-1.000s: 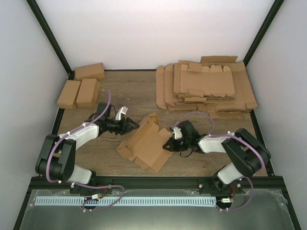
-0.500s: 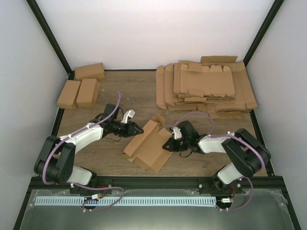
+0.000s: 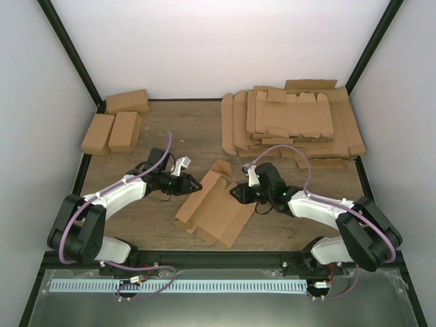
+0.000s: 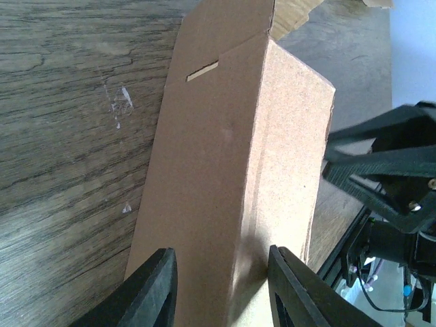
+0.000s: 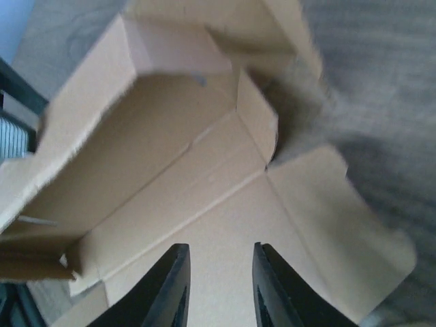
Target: Fold the paper box
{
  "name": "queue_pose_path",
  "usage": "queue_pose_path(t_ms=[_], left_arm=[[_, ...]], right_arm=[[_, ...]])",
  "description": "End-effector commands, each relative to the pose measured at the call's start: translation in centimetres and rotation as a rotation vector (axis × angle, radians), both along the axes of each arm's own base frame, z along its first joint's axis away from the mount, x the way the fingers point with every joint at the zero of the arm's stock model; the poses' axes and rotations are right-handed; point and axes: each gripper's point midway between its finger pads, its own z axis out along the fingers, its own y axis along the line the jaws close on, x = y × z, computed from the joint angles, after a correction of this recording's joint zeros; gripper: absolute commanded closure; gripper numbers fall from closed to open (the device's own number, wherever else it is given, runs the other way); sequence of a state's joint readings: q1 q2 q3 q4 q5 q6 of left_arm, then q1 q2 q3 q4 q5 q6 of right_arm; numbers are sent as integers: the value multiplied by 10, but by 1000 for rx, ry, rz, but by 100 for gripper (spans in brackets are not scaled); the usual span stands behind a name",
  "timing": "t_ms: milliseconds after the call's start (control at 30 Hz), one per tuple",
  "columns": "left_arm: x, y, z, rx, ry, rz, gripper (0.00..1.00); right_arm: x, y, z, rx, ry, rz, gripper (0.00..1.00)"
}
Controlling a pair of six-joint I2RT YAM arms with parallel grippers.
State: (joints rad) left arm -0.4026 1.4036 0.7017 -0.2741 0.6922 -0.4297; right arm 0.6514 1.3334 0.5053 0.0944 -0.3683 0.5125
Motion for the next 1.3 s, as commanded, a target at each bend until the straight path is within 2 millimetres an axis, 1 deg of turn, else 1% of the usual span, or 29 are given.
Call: queue_pose_path(t_ms=[0, 133, 300, 500, 667, 833, 1000, 1033, 1167, 1267], left_arm=[[5, -3, 8, 12, -38, -7, 61], [6, -4, 11, 9, -47, -7, 61], [6, -4, 15, 10, -54, -9, 61], [3, -6, 13, 16, -50, -18, 61], [2, -8, 14, 16, -51, -22, 61], [-1, -11, 13, 23, -51, -25, 61], [-4, -13, 12, 35, -53, -20, 61], [-5, -14, 12, 37, -55, -17, 61], [-7, -14, 15, 49, -74, 3, 61], [-10, -17, 19, 41, -90, 14, 61]], right_arm=[[32, -2, 23, -84, -173, -33, 71], [52, -1, 29, -124, -268, -54, 64], [74, -2, 28, -159, -374, -87, 59], [90, 11, 24, -162, -420, -67, 59], [98, 22, 14, -176, -420, -42, 61], [94, 33, 16, -198, -455, -27, 69], [85, 34, 19, -238, -475, -44, 94], [82, 33, 19, -246, -475, -53, 98], [66, 30, 23, -275, -456, -96, 99], [52, 28, 22, -290, -428, -130, 99]])
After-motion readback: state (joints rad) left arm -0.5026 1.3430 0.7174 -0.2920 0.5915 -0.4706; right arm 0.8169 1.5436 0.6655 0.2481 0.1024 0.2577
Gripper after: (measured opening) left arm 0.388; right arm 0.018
